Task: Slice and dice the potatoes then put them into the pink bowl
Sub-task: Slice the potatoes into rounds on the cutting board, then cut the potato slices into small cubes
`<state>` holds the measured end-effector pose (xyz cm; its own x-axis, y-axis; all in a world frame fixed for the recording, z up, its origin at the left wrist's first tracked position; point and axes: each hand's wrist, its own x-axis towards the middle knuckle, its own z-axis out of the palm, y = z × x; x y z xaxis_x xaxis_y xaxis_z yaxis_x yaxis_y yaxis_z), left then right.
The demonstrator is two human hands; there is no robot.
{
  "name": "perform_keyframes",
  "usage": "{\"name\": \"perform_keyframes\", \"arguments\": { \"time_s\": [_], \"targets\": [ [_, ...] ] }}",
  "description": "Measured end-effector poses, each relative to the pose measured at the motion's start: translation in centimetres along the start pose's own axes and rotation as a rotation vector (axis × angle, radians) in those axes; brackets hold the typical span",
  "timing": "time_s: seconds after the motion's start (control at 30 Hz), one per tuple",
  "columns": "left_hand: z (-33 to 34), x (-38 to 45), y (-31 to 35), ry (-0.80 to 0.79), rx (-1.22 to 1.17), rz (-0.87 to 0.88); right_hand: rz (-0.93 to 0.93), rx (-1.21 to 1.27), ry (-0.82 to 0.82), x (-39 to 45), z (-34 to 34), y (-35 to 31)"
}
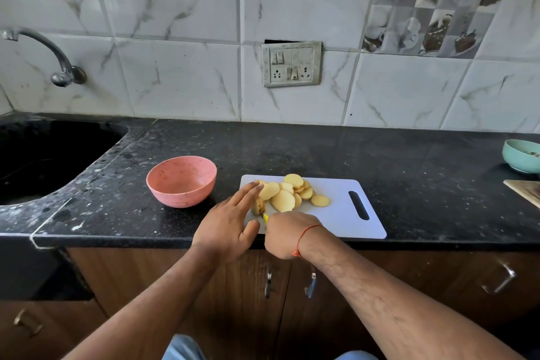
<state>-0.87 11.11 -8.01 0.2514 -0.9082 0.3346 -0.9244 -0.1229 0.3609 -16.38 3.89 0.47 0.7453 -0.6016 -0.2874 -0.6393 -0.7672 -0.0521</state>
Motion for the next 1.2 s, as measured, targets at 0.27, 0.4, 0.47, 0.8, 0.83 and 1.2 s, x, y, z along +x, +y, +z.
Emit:
{"name": "perform_keyframes", "arguments": {
  "time_s": [0.27,0.4,0.47,0.8,0.83,1.2],
  "targets": [
    [0.0,0.2,-0.1,0.012,-0.02,-0.027,-0.01,-0.024,-0.012,0.0,-0.1,-0.2],
    [0.1,0.3,-0.3,0.015,-0.03,-0.034,-0.016,0.006,-0.022,-2.0,0.8,0.7],
    [0.2,0.4,-0.3,0.016,-0.033,-0.038,-0.018,0.002,-0.029,-3.2,1.2,1.3],
    [-0.1,0.2,-0.1,0.022,-0.063,-0.047,-0.022,0.031,0.025,-7.1,1.7,5.4],
    [-0.1,0.1,-0.1,0.016,-0.053,-0.051,-0.02,0.061,0.047,-7.1,1.3,6.1],
    [-0.3,0.6,0.5,0.087,-0.122,-0.154,0.221,0.693,0.784,2.1,2.6,14.5]
  ]
}}
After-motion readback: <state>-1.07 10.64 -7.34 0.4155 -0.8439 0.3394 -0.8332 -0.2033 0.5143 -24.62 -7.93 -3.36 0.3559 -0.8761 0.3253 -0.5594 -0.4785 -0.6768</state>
